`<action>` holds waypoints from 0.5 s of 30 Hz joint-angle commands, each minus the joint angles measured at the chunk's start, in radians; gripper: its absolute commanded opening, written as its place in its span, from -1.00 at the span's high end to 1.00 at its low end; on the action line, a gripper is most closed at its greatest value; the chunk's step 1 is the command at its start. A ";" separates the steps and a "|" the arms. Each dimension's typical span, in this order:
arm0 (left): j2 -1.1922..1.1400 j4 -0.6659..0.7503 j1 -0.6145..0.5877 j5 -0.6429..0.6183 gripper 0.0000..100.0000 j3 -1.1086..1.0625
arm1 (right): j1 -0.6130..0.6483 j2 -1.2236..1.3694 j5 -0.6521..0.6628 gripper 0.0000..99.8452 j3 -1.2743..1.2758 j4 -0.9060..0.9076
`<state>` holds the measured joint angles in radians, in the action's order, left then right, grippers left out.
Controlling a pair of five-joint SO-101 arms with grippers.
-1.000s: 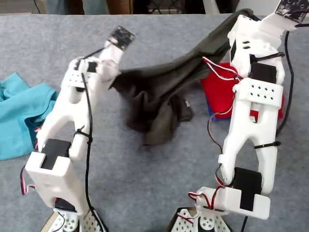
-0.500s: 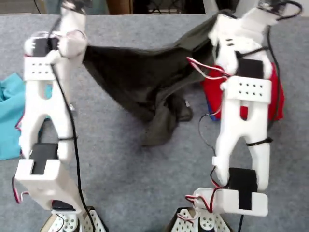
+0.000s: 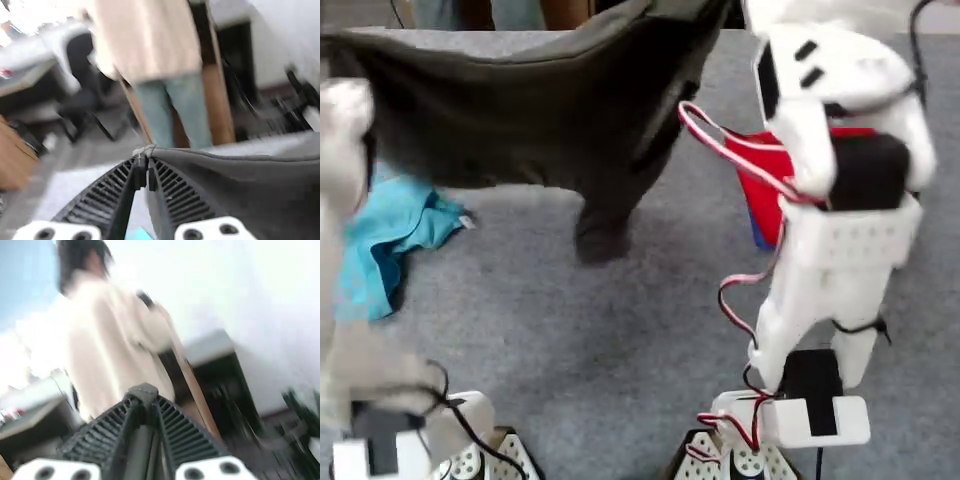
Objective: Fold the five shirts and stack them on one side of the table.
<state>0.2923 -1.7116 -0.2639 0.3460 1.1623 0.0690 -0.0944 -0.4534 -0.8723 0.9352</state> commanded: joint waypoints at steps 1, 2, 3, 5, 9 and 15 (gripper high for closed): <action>0.107 -0.011 -0.082 -0.009 0.94 0.067 | 0.017 -0.013 -0.002 0.97 -0.245 0.081; 0.138 -0.011 -0.110 -0.009 0.94 0.067 | 0.017 -0.013 -0.002 0.97 -0.300 0.118; 0.169 -0.011 -0.136 -0.009 0.94 0.065 | 0.017 -0.013 -0.002 0.97 -0.352 0.155; 0.229 -0.011 -0.180 -0.009 0.94 0.042 | 0.017 -0.013 0.000 0.97 -0.450 0.233; 0.361 -0.040 -0.208 -0.008 0.94 -0.053 | 0.087 -0.013 0.092 0.97 -0.604 0.385; 0.542 -0.048 -0.206 -0.009 0.94 -0.338 | 0.218 0.005 0.195 0.97 -0.527 0.496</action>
<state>0.7879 -1.7576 -0.4618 0.3460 0.9689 0.2562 -0.1112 -0.2877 -1.4830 1.4139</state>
